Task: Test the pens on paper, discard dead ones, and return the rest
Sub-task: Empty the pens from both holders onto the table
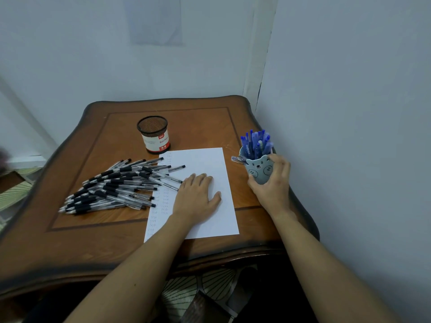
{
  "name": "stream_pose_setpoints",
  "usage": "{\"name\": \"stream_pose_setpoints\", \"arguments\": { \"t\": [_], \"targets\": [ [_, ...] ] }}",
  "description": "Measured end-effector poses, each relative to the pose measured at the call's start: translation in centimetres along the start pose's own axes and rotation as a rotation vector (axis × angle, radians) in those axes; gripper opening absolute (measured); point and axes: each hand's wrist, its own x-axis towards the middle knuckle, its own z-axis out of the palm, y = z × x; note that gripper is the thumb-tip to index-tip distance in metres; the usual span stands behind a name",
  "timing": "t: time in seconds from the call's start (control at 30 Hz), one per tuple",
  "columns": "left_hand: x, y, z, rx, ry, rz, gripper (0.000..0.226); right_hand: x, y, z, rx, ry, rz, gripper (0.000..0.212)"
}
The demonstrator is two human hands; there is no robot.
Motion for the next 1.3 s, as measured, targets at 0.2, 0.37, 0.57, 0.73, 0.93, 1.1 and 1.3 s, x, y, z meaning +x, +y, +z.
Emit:
{"name": "stream_pose_setpoints", "arguments": {
  "t": [0.2,0.37,0.57,0.73,0.93,1.1,1.3],
  "targets": [
    [0.0,0.0,0.0,-0.004,0.006,-0.003,0.07,0.4,-0.6,-1.9,-0.213,-0.134,-0.136,0.068],
    [0.0,-0.2,0.0,0.001,0.0,-0.001,0.072,0.8,-0.7,-2.6,-0.501,-0.246,-0.236,0.065],
    [-0.2,-0.4,-0.1,-0.009,-0.004,0.006,0.071,0.9,-2.0,-2.2,-0.679,-0.371,-0.296,0.06],
    [-0.2,-0.5,0.0,-0.008,0.01,0.012,0.074,0.9,-2.1,-3.0,-0.779,-0.411,-0.387,0.068],
    [-0.1,-0.6,0.1,-0.001,0.028,0.015,0.074,1.2,-2.1,-4.8,-0.886,-0.391,-0.42,0.068],
    [-0.2,-0.6,0.0,-0.002,0.023,0.014,0.074,0.3,-2.0,-6.6,-0.918,-0.36,-0.314,0.07],
    [-0.2,-0.5,-0.1,-0.01,0.031,0.019,0.084,-1.5,-1.2,-8.4,-0.926,-0.3,-0.169,0.069]
  ]
}}
